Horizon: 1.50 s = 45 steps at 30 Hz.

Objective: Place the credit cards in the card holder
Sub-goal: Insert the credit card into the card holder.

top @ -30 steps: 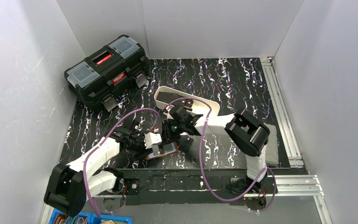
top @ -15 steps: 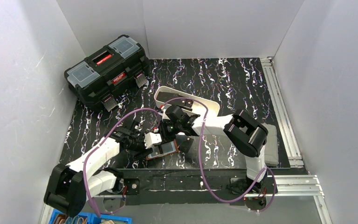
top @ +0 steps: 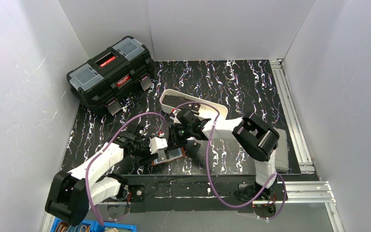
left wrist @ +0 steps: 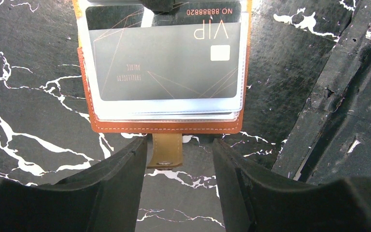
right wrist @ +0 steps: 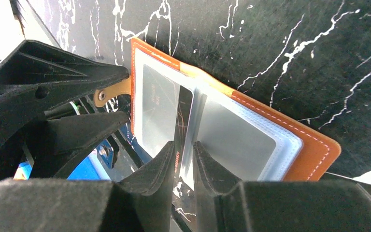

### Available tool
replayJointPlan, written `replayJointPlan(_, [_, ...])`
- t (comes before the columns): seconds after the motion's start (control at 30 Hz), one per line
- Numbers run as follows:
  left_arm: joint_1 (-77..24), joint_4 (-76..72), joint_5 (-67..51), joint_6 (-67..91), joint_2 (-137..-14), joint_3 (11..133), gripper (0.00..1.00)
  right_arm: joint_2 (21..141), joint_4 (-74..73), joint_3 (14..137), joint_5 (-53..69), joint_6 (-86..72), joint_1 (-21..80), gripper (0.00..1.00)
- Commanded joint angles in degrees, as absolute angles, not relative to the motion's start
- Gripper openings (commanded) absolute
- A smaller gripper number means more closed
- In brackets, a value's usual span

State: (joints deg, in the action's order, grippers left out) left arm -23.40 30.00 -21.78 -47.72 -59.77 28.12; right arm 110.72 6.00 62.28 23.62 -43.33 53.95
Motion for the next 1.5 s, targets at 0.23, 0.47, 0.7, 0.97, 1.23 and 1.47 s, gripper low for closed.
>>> replayJointPlan(0.23, [-23.7, 30.2, -22.7, -47.9, -59.1, 28.7, 0.51, 111.7, 6.8, 65.7, 25.0, -43.4, 55.6, 0.24])
replayJointPlan(0.47, [-23.7, 30.5, -23.2, -48.6, -59.2, 28.8, 0.52, 113.0, 5.8, 68.1, 26.1, -43.1, 56.2, 0.24])
replayJointPlan(0.7, [-23.6, 30.6, -22.9, -48.8, -58.4, 27.9, 0.52, 111.0, 4.4, 66.3, 23.9, -41.8, 55.6, 0.24])
replayJointPlan(0.97, [-23.6, 31.0, -22.8, -48.5, -58.0, 27.9, 0.52, 109.6, 4.7, 64.1, 24.8, -40.8, 54.3, 0.25])
replayJointPlan(1.23, [-23.6, 31.4, -22.7, -48.7, -58.2, 28.1, 0.52, 107.4, 4.6, 61.9, 24.6, -39.9, 54.1, 0.25])
replayJointPlan(1.47, [-23.7, 31.1, -22.7, -48.5, -58.4, 28.3, 0.52, 110.4, 5.2, 64.8, 25.6, -40.8, 54.4, 0.24])
